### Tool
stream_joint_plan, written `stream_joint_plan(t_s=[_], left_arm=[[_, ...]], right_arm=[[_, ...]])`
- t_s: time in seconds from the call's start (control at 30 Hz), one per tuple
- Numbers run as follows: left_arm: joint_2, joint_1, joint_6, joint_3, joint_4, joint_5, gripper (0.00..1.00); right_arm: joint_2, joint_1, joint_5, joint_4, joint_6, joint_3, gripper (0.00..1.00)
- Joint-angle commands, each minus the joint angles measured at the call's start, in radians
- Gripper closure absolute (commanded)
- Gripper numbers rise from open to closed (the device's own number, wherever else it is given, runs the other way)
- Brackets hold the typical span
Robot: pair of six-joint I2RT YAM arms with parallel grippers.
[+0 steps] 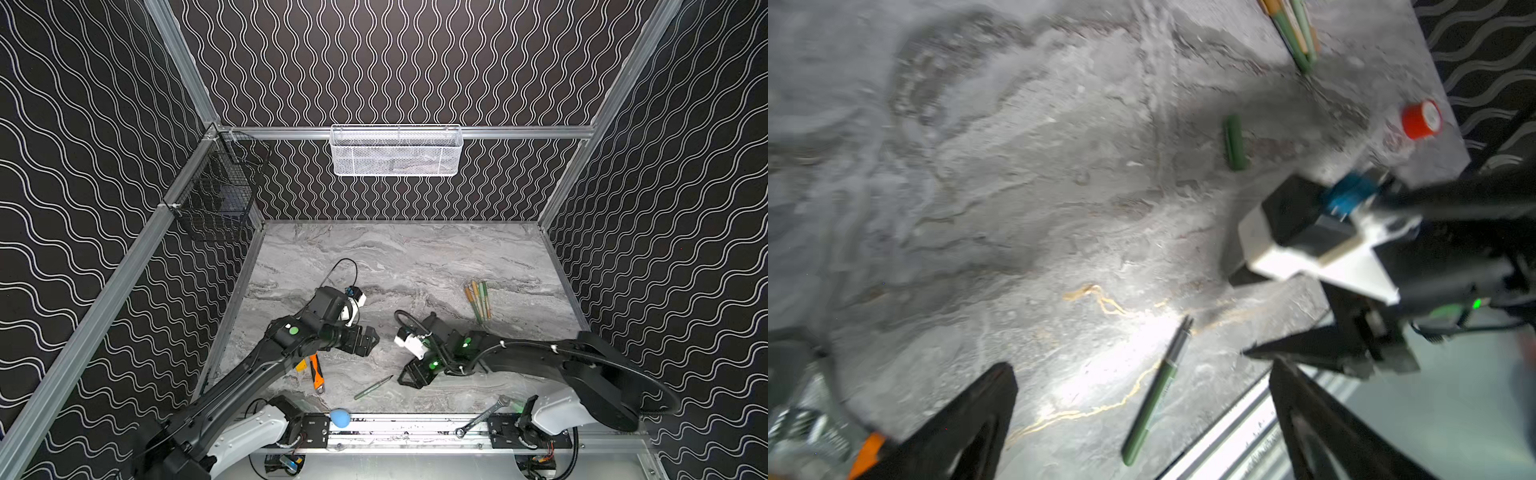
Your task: Insert the pens into the pen caps
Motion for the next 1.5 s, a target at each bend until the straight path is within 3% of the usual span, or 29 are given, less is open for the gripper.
stream_joint_plan(t_s=[0.0, 0.13, 0.27, 0.4, 0.5, 0.77, 1.0, 1.23, 1.47], left_arm=[[0.043, 0.002, 0.04, 0.008, 0.027, 0.151, 0.01], [0.151, -0.019, 0.058, 0.035, 0.026, 0.246, 0.02], [0.239, -0.104, 0.091, 0.141, -0.086, 0.133, 0.04], [0.286, -0.135, 0.07, 0.162, -0.128, 0.111, 0.05], [0.322, -0.208, -0.041, 0.118, -0.067, 0.11, 0.09], [0.322, -0.4, -0.292, -0.052, 0.084, -0.096, 0.13], [0.381, -0.481, -0.363, -0.141, 0.142, -0.243, 0.18], [0.421, -0.503, -0.379, -0.211, 0.206, -0.263, 0.35], [0.463, -0.565, -0.415, -0.216, 0.227, -0.261, 0.65]], right_arm=[[-0.102, -0.035, 0.013, -0.001, 0.006, -0.038, 0.36], [-0.225, -0.081, 0.078, -0.034, 0.037, -0.074, 0.34], [-0.313, -0.135, 0.106, -0.088, 0.061, -0.075, 0.32], [-0.33, -0.166, 0.142, -0.116, 0.081, -0.069, 0.32], [-0.323, -0.218, 0.178, -0.14, 0.107, -0.059, 0.32], [-0.415, -0.295, 0.156, -0.144, 0.076, -0.084, 0.3], [-0.495, -0.305, 0.14, -0.151, 0.058, -0.101, 0.3], [-0.53, -0.306, 0.148, -0.144, 0.059, -0.114, 0.3], [-0.528, -0.306, 0.154, -0.149, 0.058, -0.109, 0.3]])
